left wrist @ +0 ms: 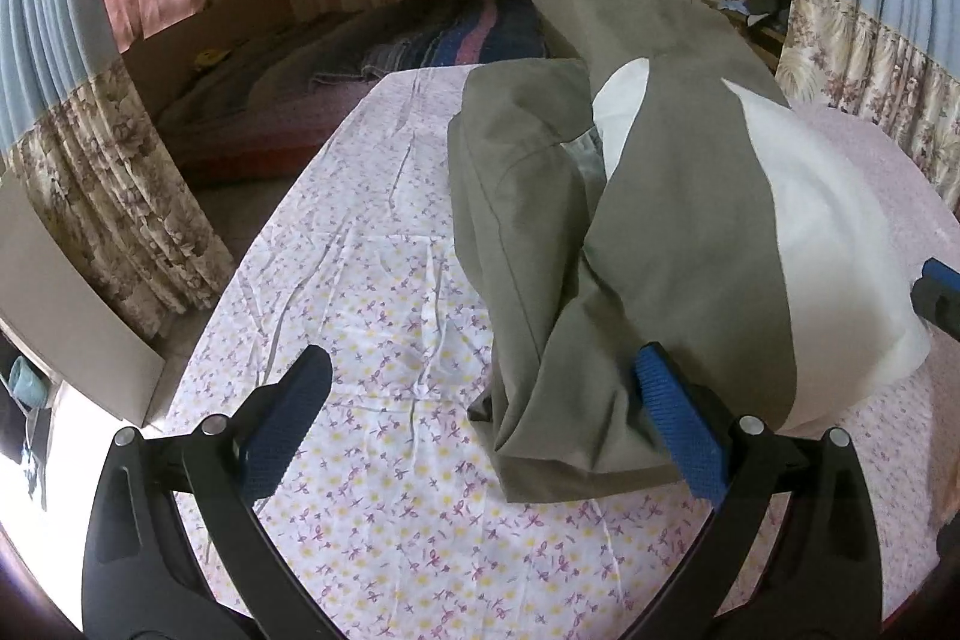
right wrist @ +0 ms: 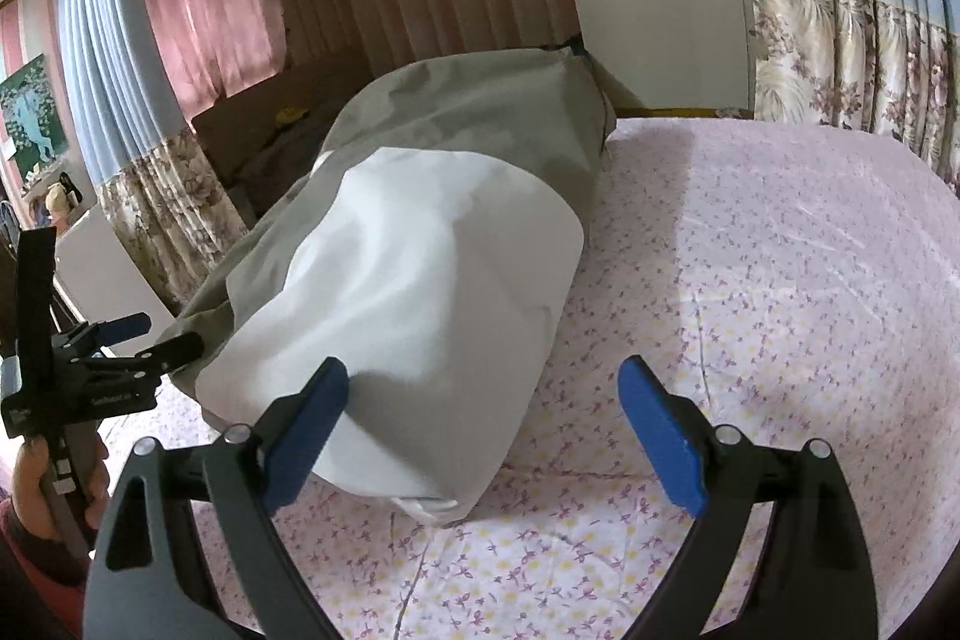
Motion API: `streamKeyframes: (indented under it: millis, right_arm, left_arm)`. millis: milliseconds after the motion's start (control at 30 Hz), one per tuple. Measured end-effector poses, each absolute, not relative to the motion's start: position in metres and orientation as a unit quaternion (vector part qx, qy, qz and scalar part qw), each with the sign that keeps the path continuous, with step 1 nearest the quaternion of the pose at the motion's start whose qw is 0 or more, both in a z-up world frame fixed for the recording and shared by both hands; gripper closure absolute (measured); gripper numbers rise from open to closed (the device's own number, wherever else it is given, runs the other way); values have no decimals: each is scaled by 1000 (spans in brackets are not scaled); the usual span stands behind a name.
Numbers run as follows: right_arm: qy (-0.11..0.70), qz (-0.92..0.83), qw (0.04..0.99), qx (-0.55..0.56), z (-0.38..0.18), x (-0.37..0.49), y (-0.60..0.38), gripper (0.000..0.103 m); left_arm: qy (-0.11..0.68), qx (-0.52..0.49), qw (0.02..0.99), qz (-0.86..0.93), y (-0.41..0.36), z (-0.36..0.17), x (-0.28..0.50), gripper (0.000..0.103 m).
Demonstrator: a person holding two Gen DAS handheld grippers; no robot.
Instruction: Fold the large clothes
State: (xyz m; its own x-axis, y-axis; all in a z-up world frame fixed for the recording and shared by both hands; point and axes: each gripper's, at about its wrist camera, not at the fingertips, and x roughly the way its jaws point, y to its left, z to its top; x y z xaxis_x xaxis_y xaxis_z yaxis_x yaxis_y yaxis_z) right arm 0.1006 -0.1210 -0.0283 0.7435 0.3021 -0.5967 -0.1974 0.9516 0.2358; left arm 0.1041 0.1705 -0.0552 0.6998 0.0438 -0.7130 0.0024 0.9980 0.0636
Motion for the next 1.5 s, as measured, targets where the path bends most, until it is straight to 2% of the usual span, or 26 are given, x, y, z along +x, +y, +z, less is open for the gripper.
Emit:
streamKeyframes:
  millis: [333,700,900,933,967,1067,1100,1300,1500]
  right_arm:
    - [369,151,913,85,-44,107,-108,11]
    - [409,213,886,39,-61,133,-96,11]
    - [418,219,881,-33,-68,144,-76,14]
    - [418,223,880,-46,-68,146,-73,16]
    - [416,227,878,-62,-68,147,-70,20]
    - [411,237,874,-106,-62,149,-58,34]
    - [406,239,874,-116,-60,147,-56,40]
    - [356,244,883,-183,-44,134,-50,61]
    - [336,210,898,-193,-29,137,-84,67]
  left_arm:
    - [417,45,908,-17,162,-85,122,3]
    - [436,76,892,-88,159,-95,140,3]
    - [426,108,893,-99,149,-99,143,3]
    - [426,109,892,-104,149,-99,143,5]
    - [429,105,890,-114,149,-99,144,12]
    - [431,116,882,-149,137,-96,142,45]
    - [430,128,881,-149,132,-94,140,51]
    - [423,144,885,-131,114,-86,137,59]
    - [407,140,891,-143,69,-73,132,65]
